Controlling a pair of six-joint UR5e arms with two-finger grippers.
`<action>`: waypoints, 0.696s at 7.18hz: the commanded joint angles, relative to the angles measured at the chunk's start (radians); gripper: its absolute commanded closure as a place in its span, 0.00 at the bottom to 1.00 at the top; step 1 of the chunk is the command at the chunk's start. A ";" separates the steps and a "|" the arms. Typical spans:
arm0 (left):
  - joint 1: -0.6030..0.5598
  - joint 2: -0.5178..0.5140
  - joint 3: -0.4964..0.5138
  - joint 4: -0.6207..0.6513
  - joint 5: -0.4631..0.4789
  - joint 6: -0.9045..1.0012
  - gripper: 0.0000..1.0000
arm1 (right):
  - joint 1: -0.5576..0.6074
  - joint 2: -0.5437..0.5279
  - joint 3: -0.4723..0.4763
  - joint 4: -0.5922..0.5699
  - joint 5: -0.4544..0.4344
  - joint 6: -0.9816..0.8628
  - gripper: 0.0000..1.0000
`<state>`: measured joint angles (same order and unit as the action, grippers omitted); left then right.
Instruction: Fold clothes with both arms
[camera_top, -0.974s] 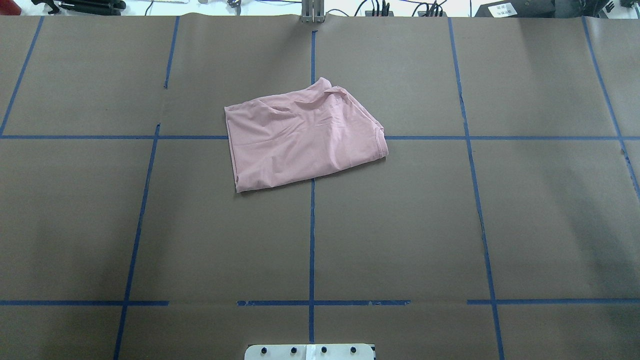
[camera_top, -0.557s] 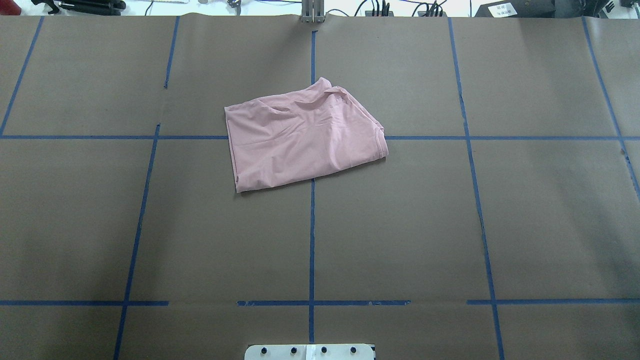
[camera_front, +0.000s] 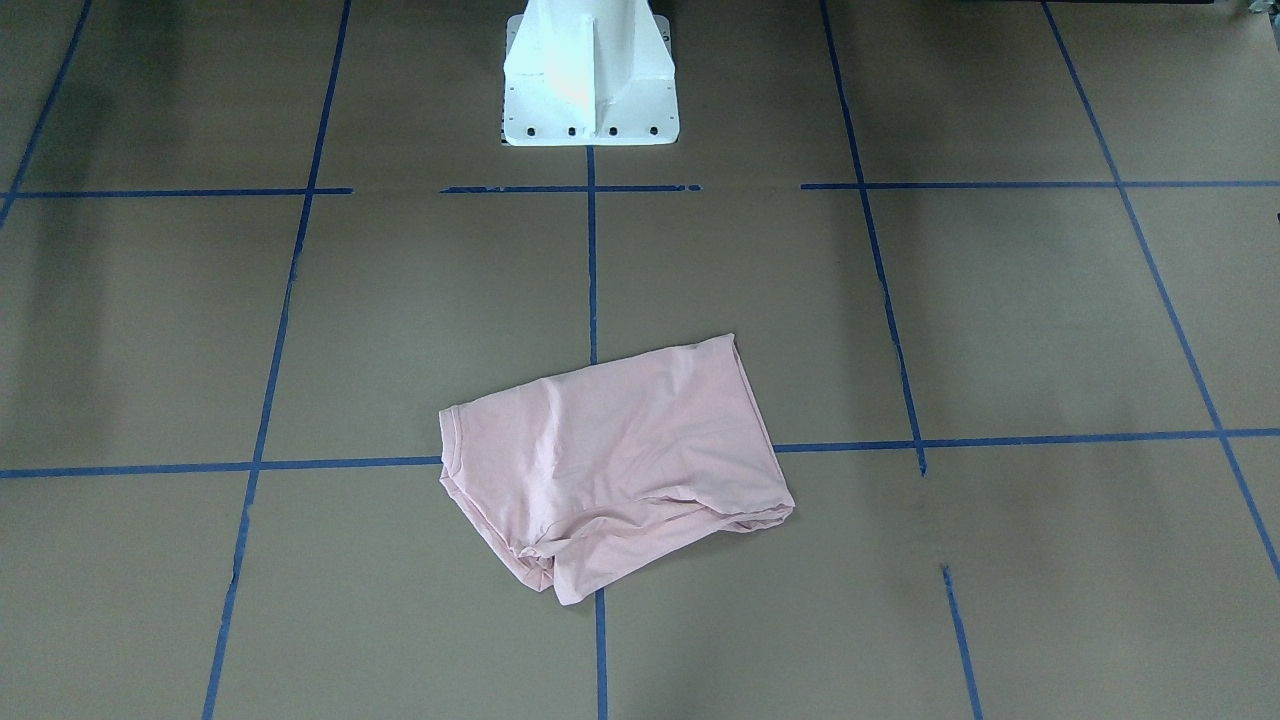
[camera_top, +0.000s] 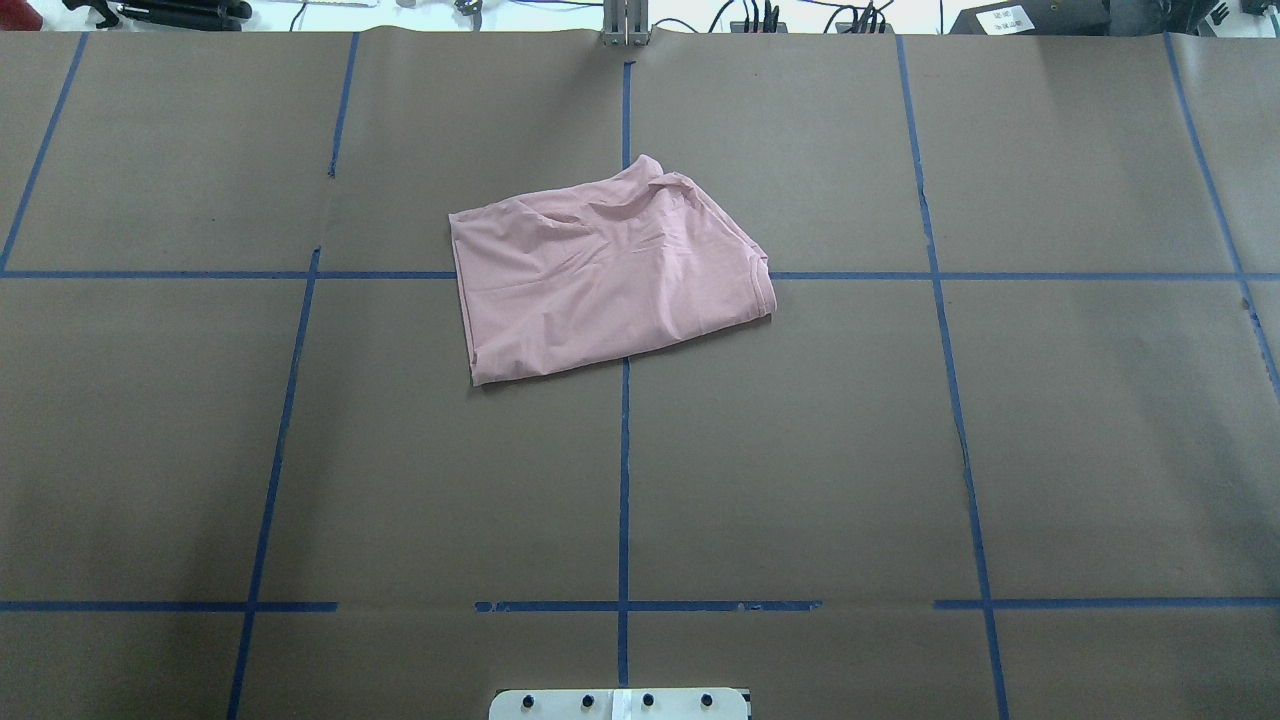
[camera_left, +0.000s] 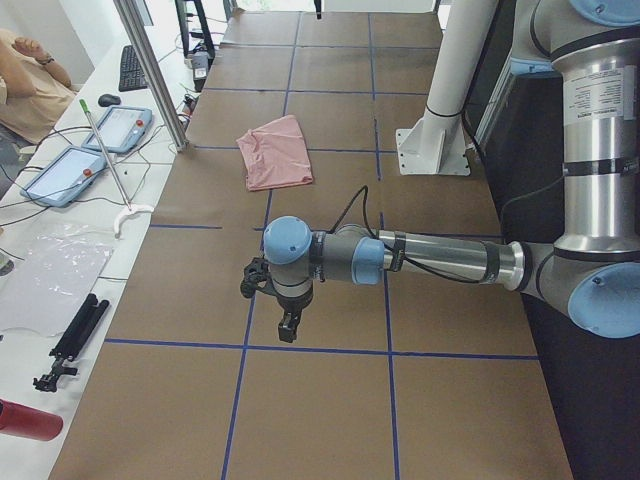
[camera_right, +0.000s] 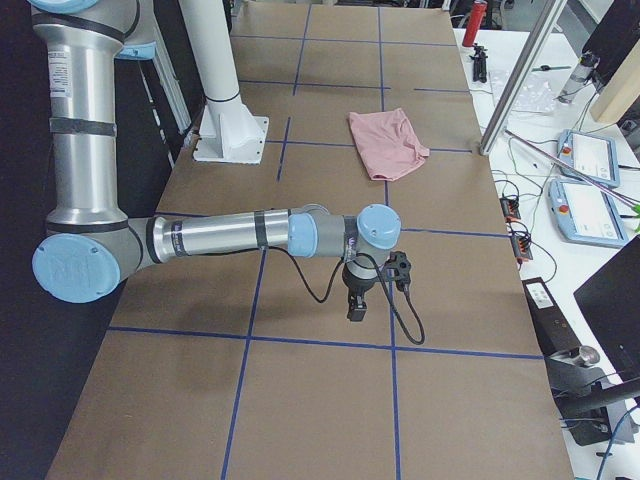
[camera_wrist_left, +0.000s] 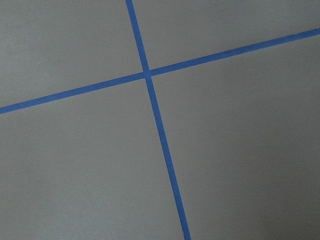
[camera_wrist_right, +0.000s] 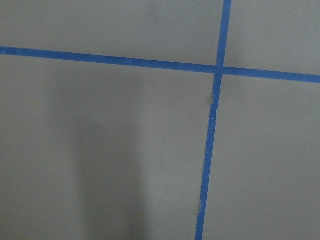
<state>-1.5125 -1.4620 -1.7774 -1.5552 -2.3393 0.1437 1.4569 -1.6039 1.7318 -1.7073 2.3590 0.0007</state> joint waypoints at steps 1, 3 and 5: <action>0.000 -0.020 -0.008 0.001 0.006 0.003 0.00 | 0.019 -0.007 0.002 0.000 0.022 -0.001 0.00; 0.000 -0.020 0.065 0.001 0.006 0.007 0.00 | 0.019 -0.028 0.011 0.000 0.037 -0.001 0.00; -0.003 -0.018 0.065 0.003 0.006 0.000 0.00 | 0.019 -0.028 0.005 0.000 0.043 0.001 0.00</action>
<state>-1.5144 -1.4794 -1.7201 -1.5536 -2.3327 0.1466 1.4756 -1.6304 1.7375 -1.7073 2.3974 0.0003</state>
